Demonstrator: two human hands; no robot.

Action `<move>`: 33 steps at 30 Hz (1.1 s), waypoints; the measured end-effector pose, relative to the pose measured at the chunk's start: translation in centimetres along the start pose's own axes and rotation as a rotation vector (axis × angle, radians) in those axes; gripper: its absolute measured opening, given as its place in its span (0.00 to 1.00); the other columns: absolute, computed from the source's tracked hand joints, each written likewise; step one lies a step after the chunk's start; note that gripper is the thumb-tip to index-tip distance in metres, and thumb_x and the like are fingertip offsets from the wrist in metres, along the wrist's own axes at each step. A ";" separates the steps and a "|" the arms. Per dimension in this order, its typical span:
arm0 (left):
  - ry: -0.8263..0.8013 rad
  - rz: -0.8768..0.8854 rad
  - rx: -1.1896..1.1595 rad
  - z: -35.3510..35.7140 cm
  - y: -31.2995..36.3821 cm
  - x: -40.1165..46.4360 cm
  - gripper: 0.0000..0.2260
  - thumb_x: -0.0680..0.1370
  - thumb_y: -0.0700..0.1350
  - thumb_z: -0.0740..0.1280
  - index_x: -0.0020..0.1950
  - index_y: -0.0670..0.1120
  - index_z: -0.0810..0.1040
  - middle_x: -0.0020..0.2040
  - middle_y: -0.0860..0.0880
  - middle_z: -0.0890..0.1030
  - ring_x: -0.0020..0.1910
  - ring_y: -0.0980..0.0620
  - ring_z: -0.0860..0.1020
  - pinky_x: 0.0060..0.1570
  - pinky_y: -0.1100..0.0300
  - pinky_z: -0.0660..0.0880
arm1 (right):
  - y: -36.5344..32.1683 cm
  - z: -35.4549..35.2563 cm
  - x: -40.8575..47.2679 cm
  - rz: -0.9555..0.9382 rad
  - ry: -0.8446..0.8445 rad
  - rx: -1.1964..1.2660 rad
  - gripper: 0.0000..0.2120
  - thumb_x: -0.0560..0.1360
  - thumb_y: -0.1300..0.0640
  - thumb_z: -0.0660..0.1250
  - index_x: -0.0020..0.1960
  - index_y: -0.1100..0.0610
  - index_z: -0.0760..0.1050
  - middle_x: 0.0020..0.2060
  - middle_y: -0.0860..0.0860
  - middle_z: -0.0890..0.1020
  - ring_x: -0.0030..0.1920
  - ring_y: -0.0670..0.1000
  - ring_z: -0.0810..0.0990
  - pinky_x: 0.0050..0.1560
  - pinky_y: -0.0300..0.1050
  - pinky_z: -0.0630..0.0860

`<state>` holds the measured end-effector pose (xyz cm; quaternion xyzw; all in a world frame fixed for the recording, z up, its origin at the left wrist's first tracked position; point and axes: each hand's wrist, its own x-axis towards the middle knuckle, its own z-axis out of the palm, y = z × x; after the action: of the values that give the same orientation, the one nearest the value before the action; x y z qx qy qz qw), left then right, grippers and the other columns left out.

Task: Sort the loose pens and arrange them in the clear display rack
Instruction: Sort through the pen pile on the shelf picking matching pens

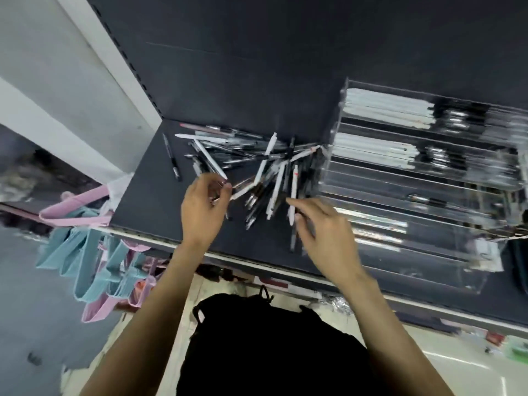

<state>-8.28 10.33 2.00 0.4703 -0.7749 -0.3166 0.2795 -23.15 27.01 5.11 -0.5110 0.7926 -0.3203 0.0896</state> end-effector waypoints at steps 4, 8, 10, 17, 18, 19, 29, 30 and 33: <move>-0.178 -0.328 0.149 -1.4 -6.0 4.5 0.23 0.76 0.60 0.65 0.58 0.42 0.73 0.56 0.44 0.76 0.56 0.43 0.75 0.54 0.50 0.71 | -1.5 6.7 2.7 0.222 -0.172 -0.179 0.17 0.79 0.57 0.62 0.68 0.53 0.72 0.65 0.55 0.71 0.64 0.58 0.70 0.63 0.55 0.71; -0.293 -0.310 0.211 -0.1 -6.3 6.6 0.36 0.73 0.65 0.66 0.69 0.40 0.64 0.66 0.41 0.69 0.67 0.41 0.68 0.60 0.45 0.70 | -1.7 9.4 4.8 0.454 -0.224 -0.435 0.23 0.80 0.51 0.59 0.73 0.57 0.62 0.71 0.63 0.61 0.69 0.66 0.62 0.69 0.58 0.62; -0.304 -0.271 0.250 0.4 -6.0 6.8 0.41 0.72 0.64 0.67 0.74 0.40 0.58 0.69 0.41 0.65 0.70 0.42 0.64 0.60 0.47 0.70 | -1.9 9.9 5.6 0.609 -0.242 -0.442 0.25 0.80 0.49 0.58 0.73 0.57 0.58 0.71 0.65 0.59 0.69 0.67 0.62 0.66 0.58 0.64; -0.343 -0.240 0.120 -0.8 -8.0 6.9 0.32 0.72 0.50 0.74 0.70 0.41 0.65 0.62 0.42 0.73 0.59 0.43 0.76 0.56 0.53 0.72 | -2.9 10.4 8.1 0.784 -0.093 -0.349 0.23 0.76 0.55 0.66 0.66 0.63 0.62 0.61 0.64 0.68 0.59 0.65 0.73 0.55 0.54 0.72; -0.345 -0.253 0.088 -1.2 -8.4 7.0 0.29 0.71 0.49 0.75 0.67 0.42 0.67 0.58 0.43 0.77 0.55 0.44 0.78 0.54 0.54 0.73 | -3.0 10.5 8.3 0.802 -0.067 -0.301 0.24 0.76 0.57 0.68 0.65 0.63 0.62 0.61 0.65 0.68 0.57 0.66 0.74 0.55 0.55 0.72; -0.353 -0.273 0.064 -1.7 -8.7 7.0 0.27 0.71 0.48 0.75 0.65 0.42 0.69 0.54 0.45 0.80 0.53 0.46 0.80 0.52 0.55 0.73 | -3.1 10.5 8.5 0.814 -0.048 -0.269 0.24 0.75 0.59 0.69 0.65 0.64 0.62 0.60 0.65 0.70 0.57 0.66 0.75 0.55 0.55 0.72; -0.412 -0.426 -0.032 -3.1 -10.0 7.1 0.16 0.70 0.43 0.76 0.56 0.42 0.80 0.49 0.48 0.84 0.48 0.50 0.82 0.55 0.59 0.77 | -1.7 9.4 8.1 0.840 0.024 -0.098 0.23 0.75 0.61 0.68 0.65 0.66 0.64 0.53 0.65 0.79 0.54 0.64 0.79 0.53 0.51 0.75; -0.416 -0.455 -0.073 -3.2 -10.3 7.1 0.16 0.70 0.43 0.76 0.56 0.42 0.80 0.47 0.49 0.83 0.47 0.50 0.82 0.55 0.56 0.78 | -1.7 9.2 8.0 0.811 0.057 -0.085 0.22 0.76 0.61 0.67 0.65 0.66 0.65 0.51 0.64 0.80 0.52 0.63 0.80 0.51 0.49 0.75; -0.432 -0.495 -0.318 -3.9 -10.4 6.6 0.09 0.74 0.42 0.72 0.51 0.39 0.80 0.38 0.52 0.78 0.43 0.55 0.82 0.53 0.55 0.79 | -2.4 8.3 7.8 0.694 0.145 0.038 0.18 0.77 0.61 0.66 0.65 0.63 0.68 0.45 0.57 0.82 0.41 0.57 0.83 0.42 0.39 0.75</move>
<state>-2.37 -0.24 -2.42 0.5167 -0.6198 -0.5832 0.0939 -21.02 16.17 1.59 -0.1854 0.9173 -0.3207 0.1461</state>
